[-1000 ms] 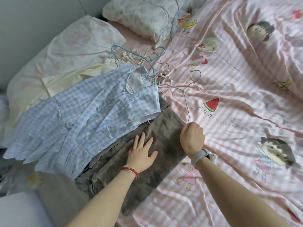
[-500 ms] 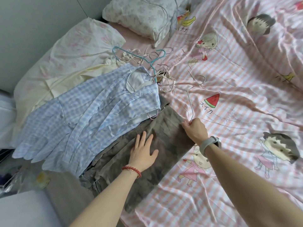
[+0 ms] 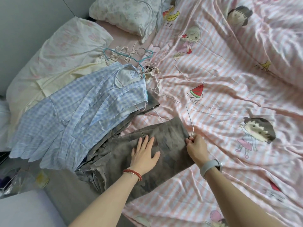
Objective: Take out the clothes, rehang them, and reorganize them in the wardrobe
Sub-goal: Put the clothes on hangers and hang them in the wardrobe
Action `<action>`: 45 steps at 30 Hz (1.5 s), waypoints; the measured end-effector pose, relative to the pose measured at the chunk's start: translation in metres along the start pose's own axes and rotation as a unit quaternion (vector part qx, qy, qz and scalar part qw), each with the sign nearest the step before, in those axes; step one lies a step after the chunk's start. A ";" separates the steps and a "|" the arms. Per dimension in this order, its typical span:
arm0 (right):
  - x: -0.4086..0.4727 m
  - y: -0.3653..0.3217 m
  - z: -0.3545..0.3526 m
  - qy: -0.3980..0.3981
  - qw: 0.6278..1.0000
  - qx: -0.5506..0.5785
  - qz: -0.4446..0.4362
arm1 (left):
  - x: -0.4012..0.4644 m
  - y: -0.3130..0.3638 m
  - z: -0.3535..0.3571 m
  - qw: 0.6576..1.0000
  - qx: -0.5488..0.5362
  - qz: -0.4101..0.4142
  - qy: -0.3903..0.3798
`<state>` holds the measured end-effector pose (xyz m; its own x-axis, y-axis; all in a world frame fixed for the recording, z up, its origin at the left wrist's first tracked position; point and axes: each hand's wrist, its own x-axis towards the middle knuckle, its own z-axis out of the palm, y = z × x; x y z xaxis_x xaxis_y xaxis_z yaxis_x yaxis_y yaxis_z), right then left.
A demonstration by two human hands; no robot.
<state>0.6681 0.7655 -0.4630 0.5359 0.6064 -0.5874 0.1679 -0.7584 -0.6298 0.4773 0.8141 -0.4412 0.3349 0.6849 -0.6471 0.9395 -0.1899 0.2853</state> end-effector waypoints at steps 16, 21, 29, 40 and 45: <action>-0.008 0.010 -0.016 -0.002 0.999 0.016 -0.048 | -0.024 0.004 0.023 0.998 0.026 0.011 0.047; 0.002 -0.020 0.000 0.020 0.996 -0.059 -0.070 | -0.018 0.000 0.027 0.997 0.015 0.016 0.072; -0.043 0.015 0.012 0.094 0.995 0.010 -0.028 | -0.035 -0.004 0.031 0.998 0.018 0.037 0.043; -0.123 0.042 0.023 0.176 0.984 0.018 -0.026 | -0.094 -0.018 0.053 0.995 0.008 0.085 0.046; -0.140 0.032 0.024 0.194 0.978 0.018 -0.067 | -0.107 -0.019 0.054 0.994 -0.031 0.073 0.074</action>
<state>0.5785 0.6618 -0.4127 0.7865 0.5579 -0.2648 0.2332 -0.6653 -0.7092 0.4278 0.7059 -0.4154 0.4482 0.7501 -0.4863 0.8739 -0.2533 0.4148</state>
